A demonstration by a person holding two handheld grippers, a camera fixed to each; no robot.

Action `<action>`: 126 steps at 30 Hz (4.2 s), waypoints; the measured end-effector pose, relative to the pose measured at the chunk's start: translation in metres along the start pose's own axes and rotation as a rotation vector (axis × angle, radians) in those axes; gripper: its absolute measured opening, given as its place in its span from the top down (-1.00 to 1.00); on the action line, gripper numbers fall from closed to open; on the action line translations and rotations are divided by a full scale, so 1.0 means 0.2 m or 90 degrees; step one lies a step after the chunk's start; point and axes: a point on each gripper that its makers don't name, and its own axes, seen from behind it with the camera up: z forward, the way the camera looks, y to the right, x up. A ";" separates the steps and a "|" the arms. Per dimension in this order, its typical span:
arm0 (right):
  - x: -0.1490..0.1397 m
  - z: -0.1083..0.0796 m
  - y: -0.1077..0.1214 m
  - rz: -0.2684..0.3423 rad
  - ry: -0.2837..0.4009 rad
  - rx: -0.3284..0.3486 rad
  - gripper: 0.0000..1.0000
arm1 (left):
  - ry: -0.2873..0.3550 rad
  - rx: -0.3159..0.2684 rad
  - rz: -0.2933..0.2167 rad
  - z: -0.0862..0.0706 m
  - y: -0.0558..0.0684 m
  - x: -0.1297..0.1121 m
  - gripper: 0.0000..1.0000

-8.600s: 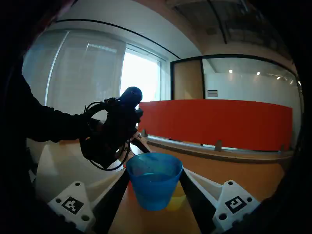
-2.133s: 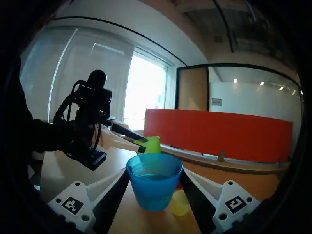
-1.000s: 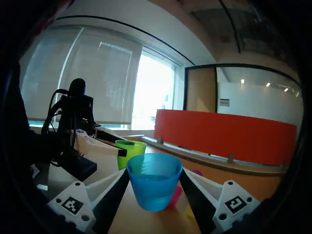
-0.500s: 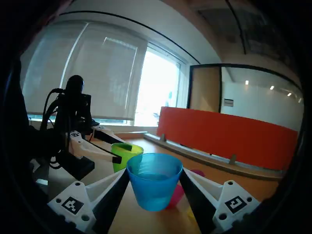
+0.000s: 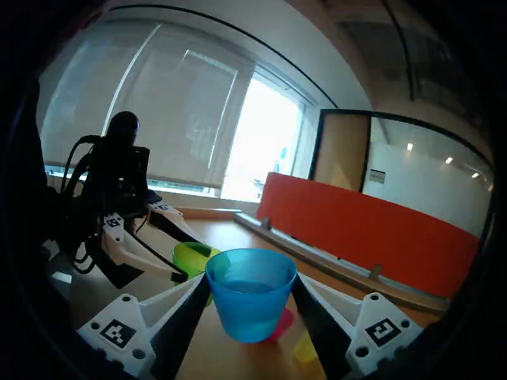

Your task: Pour water

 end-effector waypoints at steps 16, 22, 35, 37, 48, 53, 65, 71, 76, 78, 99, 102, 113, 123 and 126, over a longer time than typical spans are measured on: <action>0.04 0.03 0.05 -0.079 -0.017 0.001 -0.79 | -0.007 -0.022 0.005 0.02 0.06 -0.03 -0.75; 0.04 0.04 0.05 -0.117 -0.025 0.007 -0.79 | -0.013 -0.031 0.015 0.02 0.08 -0.05 -0.75; 0.08 0.05 0.00 -0.232 -0.040 0.027 -0.80 | -0.023 -0.051 0.021 0.03 0.14 -0.07 -0.75; 0.08 0.06 0.00 -0.243 -0.042 0.028 -0.80 | -0.023 -0.054 0.021 0.02 0.16 -0.07 -0.75; 0.11 0.07 0.00 -0.314 -0.047 0.023 -0.80 | -0.020 -0.064 0.023 0.03 0.19 -0.06 -0.74; 0.12 0.07 -0.01 -0.342 -0.051 0.026 -0.80 | -0.014 -0.063 0.023 0.03 0.18 -0.06 -0.74; 0.14 0.07 -0.04 -0.391 -0.056 0.042 -0.80 | -0.004 -0.061 0.016 0.03 0.17 -0.04 -0.75; 0.14 0.07 -0.04 -0.412 -0.063 0.046 -0.80 | -0.003 -0.061 0.015 0.04 0.16 -0.03 -0.75; 0.13 0.07 -0.04 -0.427 -0.068 0.050 -0.80 | -0.001 -0.062 0.015 0.05 0.17 -0.02 -0.75; 0.13 0.07 -0.04 -0.433 -0.070 0.051 -0.80 | 0.000 -0.063 0.015 0.05 0.17 -0.02 -0.75; 0.14 0.06 -0.04 -0.495 -0.082 0.063 -0.80 | 0.005 -0.063 0.013 0.06 0.17 -0.01 -0.75; 0.13 0.06 -0.04 -0.502 -0.085 0.064 -0.80 | 0.006 -0.062 0.013 0.06 0.16 -0.01 -0.75; 0.14 0.05 -0.03 -0.525 -0.088 0.065 -0.80 | 0.007 -0.063 0.016 0.07 0.16 0.00 -0.75; 0.15 0.05 -0.01 -0.548 -0.088 0.065 -0.80 | 0.006 -0.064 0.021 0.07 0.16 0.00 -0.75; 0.15 0.06 -0.01 -0.556 -0.089 0.065 -0.80 | 0.004 -0.062 0.021 0.07 0.15 0.00 -0.75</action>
